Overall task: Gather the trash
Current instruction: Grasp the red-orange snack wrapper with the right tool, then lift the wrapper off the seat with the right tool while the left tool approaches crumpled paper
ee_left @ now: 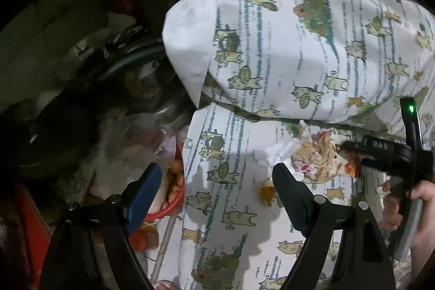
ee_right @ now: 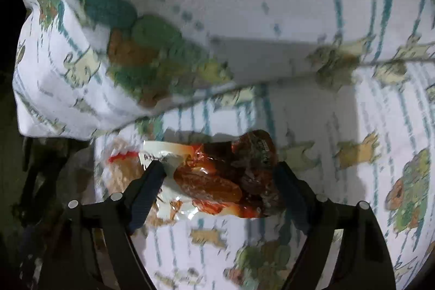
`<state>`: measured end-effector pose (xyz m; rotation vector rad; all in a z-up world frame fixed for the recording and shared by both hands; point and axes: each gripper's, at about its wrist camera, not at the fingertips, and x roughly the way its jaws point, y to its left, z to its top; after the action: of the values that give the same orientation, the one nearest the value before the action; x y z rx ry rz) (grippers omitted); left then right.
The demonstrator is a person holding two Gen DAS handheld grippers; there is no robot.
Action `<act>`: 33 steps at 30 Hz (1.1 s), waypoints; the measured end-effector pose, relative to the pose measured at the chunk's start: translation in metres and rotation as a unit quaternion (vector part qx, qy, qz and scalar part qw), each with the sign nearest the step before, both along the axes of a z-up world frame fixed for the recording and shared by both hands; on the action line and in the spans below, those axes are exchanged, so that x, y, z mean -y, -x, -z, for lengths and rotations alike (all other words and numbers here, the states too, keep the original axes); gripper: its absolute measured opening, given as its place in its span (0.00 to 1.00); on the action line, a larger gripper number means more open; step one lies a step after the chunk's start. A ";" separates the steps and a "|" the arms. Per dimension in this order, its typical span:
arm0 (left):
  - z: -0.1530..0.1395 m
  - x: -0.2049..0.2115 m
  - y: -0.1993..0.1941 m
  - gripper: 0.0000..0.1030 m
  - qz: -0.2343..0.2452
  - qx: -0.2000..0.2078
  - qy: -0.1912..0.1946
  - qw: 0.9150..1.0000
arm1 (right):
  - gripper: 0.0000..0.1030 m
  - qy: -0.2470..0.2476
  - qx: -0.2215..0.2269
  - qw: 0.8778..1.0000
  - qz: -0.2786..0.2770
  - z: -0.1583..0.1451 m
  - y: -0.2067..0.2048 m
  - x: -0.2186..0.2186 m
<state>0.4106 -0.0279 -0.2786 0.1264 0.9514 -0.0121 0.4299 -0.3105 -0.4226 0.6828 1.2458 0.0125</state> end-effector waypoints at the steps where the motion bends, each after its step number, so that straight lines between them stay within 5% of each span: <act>1: 0.000 -0.003 -0.001 0.82 -0.005 -0.005 0.011 1.000 | 0.78 -0.003 -0.025 1.000 -0.014 0.004 0.000 -0.003; 4: -0.002 -0.010 -0.002 0.82 -0.012 -0.009 0.033 0.999 | 0.71 -0.012 -0.052 0.996 -0.067 0.001 0.004 -0.015; 7: -0.006 -0.007 0.002 0.82 -0.008 0.008 0.010 1.000 | 0.68 -0.043 -0.048 0.991 -0.117 -0.009 0.012 -0.026; 12: -0.010 0.003 0.009 0.82 0.011 0.026 -0.021 0.999 | 0.68 0.047 0.042 0.995 -0.076 -0.044 0.014 -0.022; 21: -0.003 0.007 0.005 0.82 0.021 0.016 -0.026 0.999 | 0.68 0.071 0.086 0.992 -0.066 -0.053 -0.009 -0.028; 24: -0.004 0.005 0.004 0.82 0.015 0.015 -0.018 1.000 | 0.68 0.085 0.070 0.993 -0.031 -0.038 -0.014 -0.020; 28: -0.006 0.006 0.004 0.82 0.015 0.016 -0.017 1.000 | 0.66 0.004 0.032 0.999 -0.010 -0.013 -0.021 -0.015; 33: -0.006 0.008 0.007 0.82 0.017 0.018 -0.025 0.999 | 0.58 0.014 0.006 0.999 -0.029 -0.006 -0.027 -0.021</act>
<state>0.4037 -0.0354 -0.2725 0.1881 0.9142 -0.0180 0.4568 -0.2892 -0.4170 0.6215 1.2527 0.0477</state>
